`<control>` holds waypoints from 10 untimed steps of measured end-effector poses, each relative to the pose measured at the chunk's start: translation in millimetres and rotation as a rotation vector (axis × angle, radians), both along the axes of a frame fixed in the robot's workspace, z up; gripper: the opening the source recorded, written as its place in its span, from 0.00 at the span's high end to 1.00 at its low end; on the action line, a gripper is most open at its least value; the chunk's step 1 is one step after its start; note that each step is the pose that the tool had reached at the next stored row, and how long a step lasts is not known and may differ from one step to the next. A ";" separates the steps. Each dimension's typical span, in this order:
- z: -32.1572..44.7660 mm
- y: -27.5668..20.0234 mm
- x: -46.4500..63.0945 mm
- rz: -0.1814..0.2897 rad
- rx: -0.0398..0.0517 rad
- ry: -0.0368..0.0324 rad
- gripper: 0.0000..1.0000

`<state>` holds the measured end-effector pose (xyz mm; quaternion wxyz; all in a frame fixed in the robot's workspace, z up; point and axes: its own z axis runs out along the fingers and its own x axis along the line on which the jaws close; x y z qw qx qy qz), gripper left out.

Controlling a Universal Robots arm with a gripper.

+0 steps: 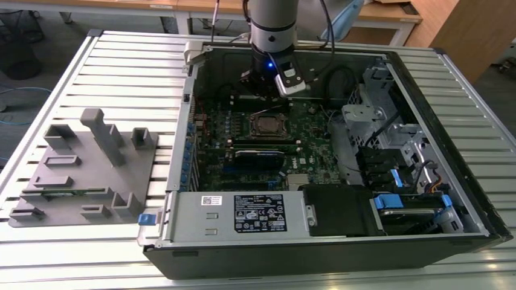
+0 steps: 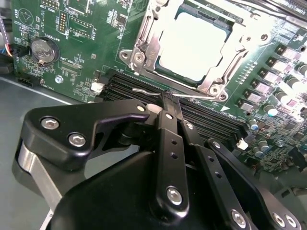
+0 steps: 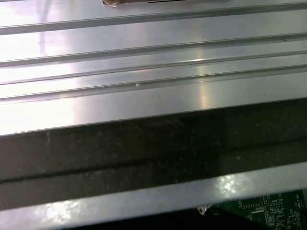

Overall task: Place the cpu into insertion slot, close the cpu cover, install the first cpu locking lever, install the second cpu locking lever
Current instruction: 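Install the first cpu locking lever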

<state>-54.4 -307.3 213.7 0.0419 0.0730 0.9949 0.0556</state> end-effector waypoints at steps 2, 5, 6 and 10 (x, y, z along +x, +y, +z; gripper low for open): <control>0.0 0.0 1.2 0.000 0.0001 0.0000 0.90; -1.0 0.1 1.5 0.000 0.0000 -0.0002 0.90; -1.6 0.1 1.5 0.000 -0.0005 0.0000 0.90; -5.4 0.0 1.5 0.000 -0.0016 -0.0005 0.90</control>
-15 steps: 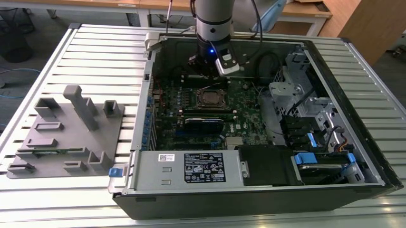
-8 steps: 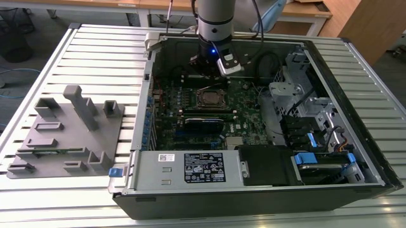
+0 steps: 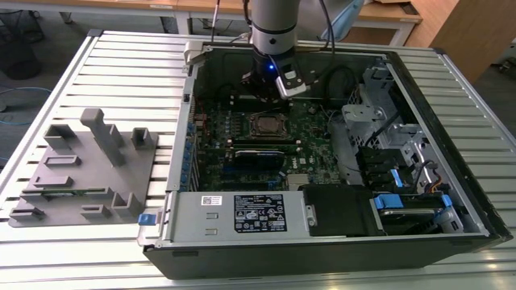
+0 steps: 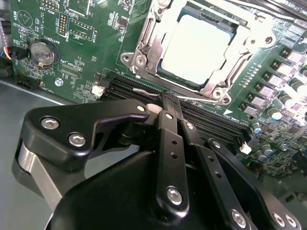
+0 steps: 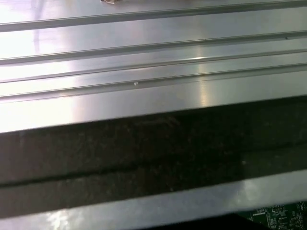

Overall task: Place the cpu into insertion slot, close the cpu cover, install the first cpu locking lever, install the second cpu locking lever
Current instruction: 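Install the first cpu locking lever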

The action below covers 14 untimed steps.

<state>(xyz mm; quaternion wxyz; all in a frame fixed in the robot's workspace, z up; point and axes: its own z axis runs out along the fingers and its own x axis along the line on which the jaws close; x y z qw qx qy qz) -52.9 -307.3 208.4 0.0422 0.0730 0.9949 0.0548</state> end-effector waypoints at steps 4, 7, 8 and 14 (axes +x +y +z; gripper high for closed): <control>-2.4 0.3 0.0 0.000 -0.0006 -0.0001 0.90; -3.0 1.0 0.0 0.000 -0.0004 -0.0002 0.90; -3.1 1.1 0.0 -0.002 -0.0003 -0.0003 0.90; -3.5 1.6 0.0 -0.041 -0.0004 -0.0002 0.90</control>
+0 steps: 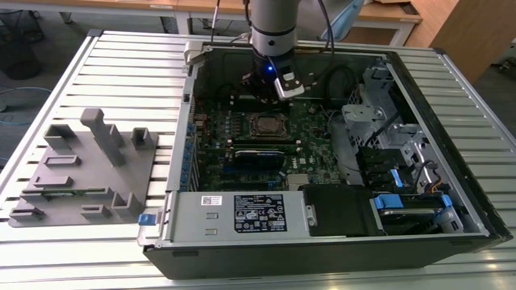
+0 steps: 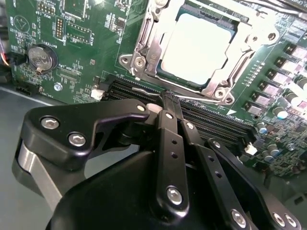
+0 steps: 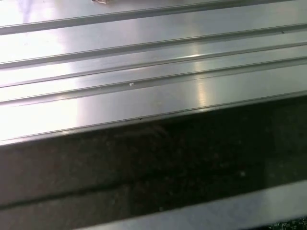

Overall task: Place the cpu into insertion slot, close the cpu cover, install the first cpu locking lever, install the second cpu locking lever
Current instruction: 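Install the first cpu locking lever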

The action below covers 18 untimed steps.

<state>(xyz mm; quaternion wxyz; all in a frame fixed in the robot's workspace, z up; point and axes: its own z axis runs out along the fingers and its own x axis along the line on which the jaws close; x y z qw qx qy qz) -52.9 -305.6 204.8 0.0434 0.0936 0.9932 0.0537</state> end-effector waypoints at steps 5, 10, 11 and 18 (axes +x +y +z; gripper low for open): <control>-0.8 0.1 0.0 -0.068 -0.0001 0.0001 0.90; -2.1 0.1 0.0 -0.118 0.0000 -0.0001 0.90; -2.5 0.1 0.0 -0.128 -0.0001 -0.0001 0.90; -5.3 0.9 0.0 -0.183 -0.0006 0.0002 0.90</control>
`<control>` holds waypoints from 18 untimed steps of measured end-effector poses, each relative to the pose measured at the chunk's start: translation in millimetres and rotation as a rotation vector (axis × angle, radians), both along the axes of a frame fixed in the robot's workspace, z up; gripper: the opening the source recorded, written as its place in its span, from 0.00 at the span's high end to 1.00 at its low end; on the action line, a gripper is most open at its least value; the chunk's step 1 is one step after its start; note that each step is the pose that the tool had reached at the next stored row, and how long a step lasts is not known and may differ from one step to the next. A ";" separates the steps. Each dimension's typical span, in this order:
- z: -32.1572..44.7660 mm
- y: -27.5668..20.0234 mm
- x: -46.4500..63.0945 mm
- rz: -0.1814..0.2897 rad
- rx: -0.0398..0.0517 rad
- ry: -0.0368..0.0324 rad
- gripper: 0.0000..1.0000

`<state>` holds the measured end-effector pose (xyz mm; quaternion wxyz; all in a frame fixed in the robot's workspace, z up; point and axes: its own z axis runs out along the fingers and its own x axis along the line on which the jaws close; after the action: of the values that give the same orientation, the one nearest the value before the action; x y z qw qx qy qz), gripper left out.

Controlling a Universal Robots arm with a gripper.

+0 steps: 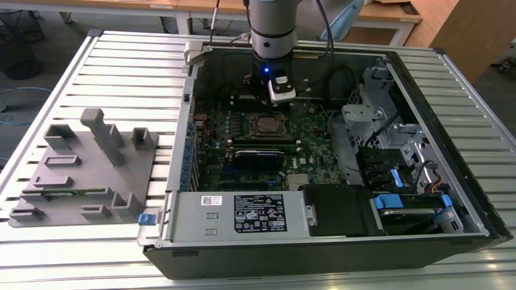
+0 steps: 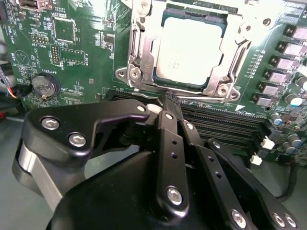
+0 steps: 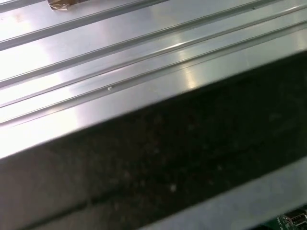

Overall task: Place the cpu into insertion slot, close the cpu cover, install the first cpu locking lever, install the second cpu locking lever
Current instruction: 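Install the first cpu locking lever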

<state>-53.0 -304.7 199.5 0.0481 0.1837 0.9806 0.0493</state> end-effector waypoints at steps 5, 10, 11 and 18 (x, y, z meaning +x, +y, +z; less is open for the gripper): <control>-0.9 0.9 0.1 -0.004 -0.0015 -0.0004 0.90; -2.8 0.9 0.1 -0.013 -0.0052 -0.0003 0.90; -2.9 0.8 0.1 -0.014 -0.0062 -0.0002 0.90; -2.5 0.9 0.0 -0.020 -0.0076 -0.0003 0.90</control>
<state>-52.9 -303.9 197.0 0.0494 0.1932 0.9789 0.0451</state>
